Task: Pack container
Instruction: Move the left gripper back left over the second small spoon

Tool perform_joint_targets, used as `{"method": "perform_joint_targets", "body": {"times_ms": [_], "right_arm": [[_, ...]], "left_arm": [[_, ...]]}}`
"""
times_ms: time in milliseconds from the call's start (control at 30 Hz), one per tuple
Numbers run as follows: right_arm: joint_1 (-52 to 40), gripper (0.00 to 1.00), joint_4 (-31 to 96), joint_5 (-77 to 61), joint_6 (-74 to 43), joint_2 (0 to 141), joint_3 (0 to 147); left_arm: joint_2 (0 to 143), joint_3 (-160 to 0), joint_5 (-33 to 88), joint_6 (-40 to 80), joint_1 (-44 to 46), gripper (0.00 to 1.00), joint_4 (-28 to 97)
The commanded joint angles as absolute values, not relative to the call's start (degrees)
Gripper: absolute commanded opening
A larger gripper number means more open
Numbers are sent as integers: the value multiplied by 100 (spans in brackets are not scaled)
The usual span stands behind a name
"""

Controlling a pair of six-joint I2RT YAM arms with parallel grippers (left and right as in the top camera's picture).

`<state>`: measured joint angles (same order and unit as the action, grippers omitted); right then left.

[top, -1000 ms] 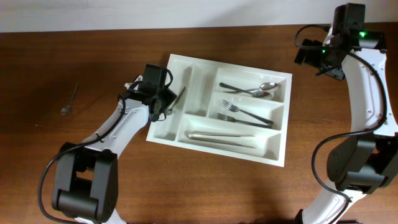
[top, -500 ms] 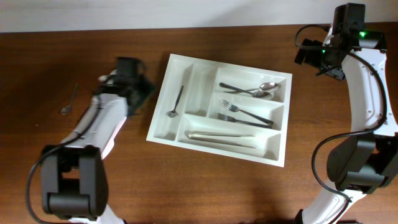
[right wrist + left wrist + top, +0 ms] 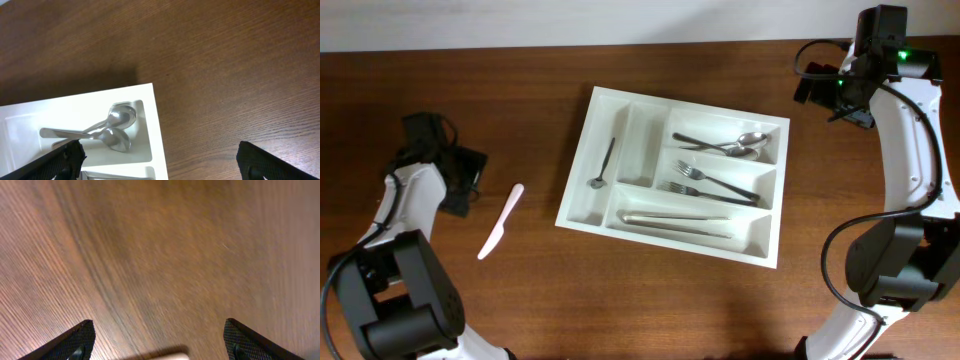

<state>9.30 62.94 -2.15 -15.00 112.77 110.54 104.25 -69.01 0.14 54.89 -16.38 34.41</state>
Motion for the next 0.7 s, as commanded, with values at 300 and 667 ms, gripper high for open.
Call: {"method": "perform_joint_targets", "body": {"times_ms": [300,667], "right_arm": [[939,98,6298,-143,-1551,11290,11144],[939,99,6298,-143,-1553,11290,11144]], "left_arm": [[10318,-6040,386,5358,-2344,76,2027],[10606,-6025,368,4995,-2895,70,1468]]}}
